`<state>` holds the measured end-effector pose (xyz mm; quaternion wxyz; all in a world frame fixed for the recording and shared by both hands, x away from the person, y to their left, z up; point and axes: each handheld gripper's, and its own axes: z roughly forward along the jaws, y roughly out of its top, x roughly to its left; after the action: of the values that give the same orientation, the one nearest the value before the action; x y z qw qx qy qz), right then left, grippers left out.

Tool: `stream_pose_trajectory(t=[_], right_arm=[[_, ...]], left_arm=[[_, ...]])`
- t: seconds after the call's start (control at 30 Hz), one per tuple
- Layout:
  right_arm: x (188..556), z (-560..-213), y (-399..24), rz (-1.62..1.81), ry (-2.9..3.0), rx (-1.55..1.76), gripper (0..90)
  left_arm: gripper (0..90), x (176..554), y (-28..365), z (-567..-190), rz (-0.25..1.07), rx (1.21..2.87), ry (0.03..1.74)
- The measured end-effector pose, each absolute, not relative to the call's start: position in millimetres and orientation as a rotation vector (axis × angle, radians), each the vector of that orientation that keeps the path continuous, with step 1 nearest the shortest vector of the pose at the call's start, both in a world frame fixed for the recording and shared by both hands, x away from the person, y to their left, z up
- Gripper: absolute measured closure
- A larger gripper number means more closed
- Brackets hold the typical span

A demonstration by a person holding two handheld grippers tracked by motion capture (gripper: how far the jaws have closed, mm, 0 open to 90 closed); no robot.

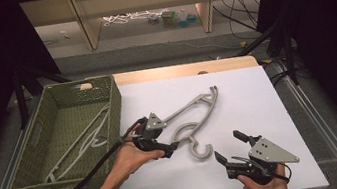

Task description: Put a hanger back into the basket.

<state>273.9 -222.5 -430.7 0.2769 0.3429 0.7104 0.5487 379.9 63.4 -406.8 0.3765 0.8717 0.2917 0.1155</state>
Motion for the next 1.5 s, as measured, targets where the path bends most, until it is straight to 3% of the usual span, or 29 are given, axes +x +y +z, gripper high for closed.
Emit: stream_pose_trajectory(t=[0.17, 0.6, 0.83, 1.03, 1.5], right_arm=[[274, -431, -222, 1.475, 1.909, 0.918, 16.2], [273, -431, -222, 1.481, 1.915, 0.917, 16.2], [274, -431, -222, 1.473, 1.917, 0.916, 16.4], [274, -431, -222, 1.482, 1.92, 0.908, 16.5], [273, -431, -222, 1.48, 1.93, 0.908, 16.7]], left_arm=[[25.9, 384, 47, -406, 0.249, 2.296, 0.696], [27.9, 398, 49, -436, 0.296, 2.414, 0.741], [32.7, 403, 48, -448, 0.283, 2.494, 0.725], [40.6, 409, 50, -456, 0.217, 2.477, 0.748], [53.7, 415, 51, -470, 0.207, 2.521, 0.756]])
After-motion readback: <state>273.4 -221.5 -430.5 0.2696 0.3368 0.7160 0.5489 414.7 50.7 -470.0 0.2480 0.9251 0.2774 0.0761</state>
